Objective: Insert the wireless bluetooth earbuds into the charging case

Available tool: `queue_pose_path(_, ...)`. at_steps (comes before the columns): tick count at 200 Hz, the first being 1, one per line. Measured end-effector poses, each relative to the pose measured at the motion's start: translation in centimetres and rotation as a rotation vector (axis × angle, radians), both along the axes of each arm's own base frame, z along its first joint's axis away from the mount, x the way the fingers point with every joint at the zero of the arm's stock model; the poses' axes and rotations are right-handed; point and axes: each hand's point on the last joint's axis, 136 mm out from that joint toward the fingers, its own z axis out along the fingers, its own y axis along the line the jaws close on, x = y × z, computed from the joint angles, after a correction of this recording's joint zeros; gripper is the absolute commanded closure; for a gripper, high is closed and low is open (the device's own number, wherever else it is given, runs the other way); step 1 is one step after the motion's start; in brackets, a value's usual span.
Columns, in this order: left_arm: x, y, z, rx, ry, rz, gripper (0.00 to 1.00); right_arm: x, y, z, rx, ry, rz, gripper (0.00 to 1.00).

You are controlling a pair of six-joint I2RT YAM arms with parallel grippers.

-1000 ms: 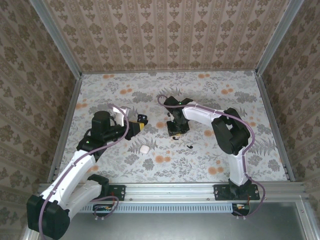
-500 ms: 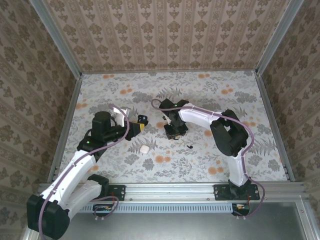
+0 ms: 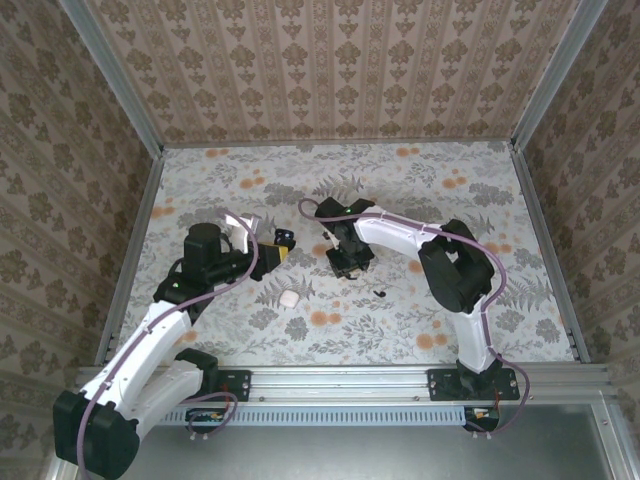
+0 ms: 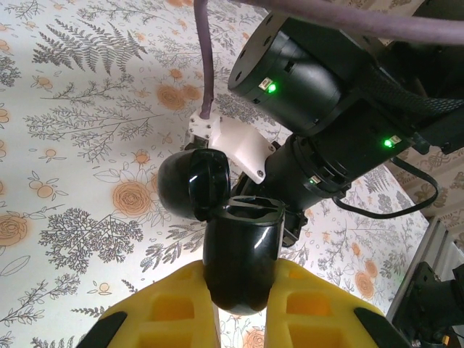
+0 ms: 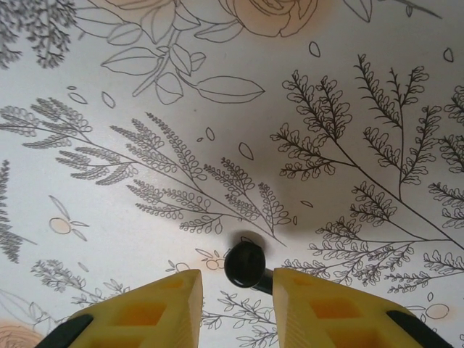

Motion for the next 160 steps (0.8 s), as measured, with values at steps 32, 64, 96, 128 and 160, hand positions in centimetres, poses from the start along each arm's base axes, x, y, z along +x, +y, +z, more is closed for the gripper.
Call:
queue_pose_path(32, 0.0, 0.0, 0.0, 0.001, 0.000, 0.003, 1.00, -0.1, -0.3, -0.8, -0.030, 0.007, 0.004, 0.68)
queue_pose_path(64, 0.0, 0.0, 0.0, 0.001, 0.000, 0.002, 1.00, -0.4, -0.2, -1.4, -0.044, 0.016, 0.012, 0.70)
queue_pose_path(96, 0.0, 0.0, 0.0, 0.002, 0.000, 0.003, 1.00, -0.4, -0.1, -1.8, -0.053, 0.018, 0.015, 0.73)
queue_pose_path(128, 0.0, 0.0, 0.0, 0.002, 0.000, 0.003, 1.00, -0.4, -0.2, -1.8, -0.063, 0.013, 0.016, 0.77)
queue_pose_path(160, 0.1, 0.0, -0.1, -0.005, -0.007, 0.002, 1.00, -0.3, -0.3, -1.7, -0.063, 0.007, 0.016, 0.81)
